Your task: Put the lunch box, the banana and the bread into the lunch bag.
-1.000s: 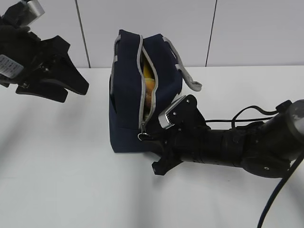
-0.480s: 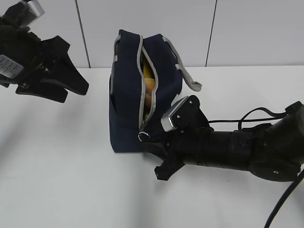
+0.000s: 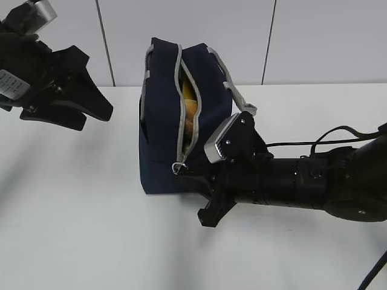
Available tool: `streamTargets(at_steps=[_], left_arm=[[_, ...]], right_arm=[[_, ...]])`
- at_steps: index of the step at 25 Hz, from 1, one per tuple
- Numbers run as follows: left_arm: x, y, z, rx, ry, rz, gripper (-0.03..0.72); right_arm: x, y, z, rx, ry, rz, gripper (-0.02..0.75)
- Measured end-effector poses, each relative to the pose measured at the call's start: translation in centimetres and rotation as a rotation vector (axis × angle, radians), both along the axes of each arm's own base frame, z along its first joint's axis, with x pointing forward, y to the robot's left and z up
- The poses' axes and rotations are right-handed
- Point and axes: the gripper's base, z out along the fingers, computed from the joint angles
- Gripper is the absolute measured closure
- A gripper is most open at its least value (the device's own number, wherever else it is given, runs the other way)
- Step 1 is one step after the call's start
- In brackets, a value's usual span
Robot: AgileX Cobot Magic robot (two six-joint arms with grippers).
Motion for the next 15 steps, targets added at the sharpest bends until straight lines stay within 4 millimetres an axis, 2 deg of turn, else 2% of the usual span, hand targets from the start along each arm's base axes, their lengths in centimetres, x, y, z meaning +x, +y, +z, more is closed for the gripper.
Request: streamTargets(at_steps=[12,15], left_arm=[[0.0,0.0,0.0,0.0,0.004,-0.003,0.255],[0.0,0.0,0.0,0.0,0.004,-0.003,0.255]], right_arm=[[-0.4,0.0,1.9,-0.014,-0.054,0.04,0.754],[-0.6,-0.2,3.0,-0.022,-0.084,0.042,0.754]])
